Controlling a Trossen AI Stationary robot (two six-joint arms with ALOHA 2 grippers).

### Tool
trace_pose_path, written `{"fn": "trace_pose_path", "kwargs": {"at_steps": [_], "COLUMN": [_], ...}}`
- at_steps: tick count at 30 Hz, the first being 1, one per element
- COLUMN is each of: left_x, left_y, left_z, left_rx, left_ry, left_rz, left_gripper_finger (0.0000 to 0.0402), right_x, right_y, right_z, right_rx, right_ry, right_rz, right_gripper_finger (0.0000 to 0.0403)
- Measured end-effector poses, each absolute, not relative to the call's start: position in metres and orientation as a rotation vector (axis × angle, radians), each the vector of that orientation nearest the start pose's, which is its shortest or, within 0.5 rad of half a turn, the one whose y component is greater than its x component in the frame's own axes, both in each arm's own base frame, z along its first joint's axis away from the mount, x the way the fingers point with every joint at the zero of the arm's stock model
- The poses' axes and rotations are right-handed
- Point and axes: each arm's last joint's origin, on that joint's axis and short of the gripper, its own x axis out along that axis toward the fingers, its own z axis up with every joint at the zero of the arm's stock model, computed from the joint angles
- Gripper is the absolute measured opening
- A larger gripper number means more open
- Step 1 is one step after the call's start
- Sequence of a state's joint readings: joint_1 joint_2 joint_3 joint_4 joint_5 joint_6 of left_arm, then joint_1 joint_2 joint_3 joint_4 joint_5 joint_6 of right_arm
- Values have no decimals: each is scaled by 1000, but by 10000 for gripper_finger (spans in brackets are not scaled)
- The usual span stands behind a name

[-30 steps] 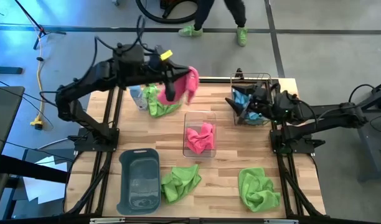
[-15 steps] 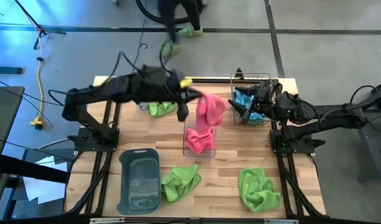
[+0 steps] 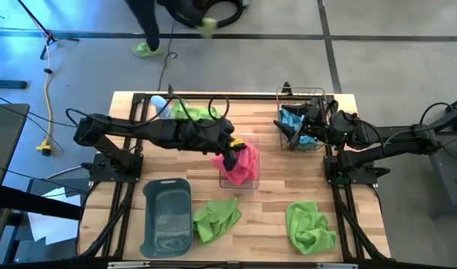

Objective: Sort microfiber towel by color & place in baskets
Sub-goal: Put the pink microfiber cloth into the transparent bin

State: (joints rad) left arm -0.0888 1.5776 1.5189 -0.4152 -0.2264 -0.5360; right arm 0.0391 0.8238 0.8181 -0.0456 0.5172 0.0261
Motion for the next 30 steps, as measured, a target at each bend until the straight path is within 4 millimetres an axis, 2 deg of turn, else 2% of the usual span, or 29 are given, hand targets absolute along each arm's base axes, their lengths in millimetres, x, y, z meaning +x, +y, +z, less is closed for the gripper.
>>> {"fn": "trace_pose_path", "kwargs": {"at_steps": [3,6,10,13,19,30], "left_x": [355,359,368,370,368,356], "left_y": [-25,-22,-15,-9,-13,-26], "left_z": [369,378,396,397,388,364], "left_rx": [-490,-504,-507,-517,-506,-440], "left_ry": [414,317,134,116,213,438], "left_rz": [264,233,88,49,85,288], "left_gripper_finger": [0,0,0,0,0,0], "right_x": [179,179,179,179,179,179], "right_y": [-7,-7,-7,-7,-7,-7], "right_z": [351,351,351,351,351,351], "right_rx": [11,10,10,11,13,13], "right_ry": [45,47,47,47,46,46], "right_rz": [-478,-478,-479,-479,-479,-480], "right_gripper_finger": [296,296,296,296,296,296]}}
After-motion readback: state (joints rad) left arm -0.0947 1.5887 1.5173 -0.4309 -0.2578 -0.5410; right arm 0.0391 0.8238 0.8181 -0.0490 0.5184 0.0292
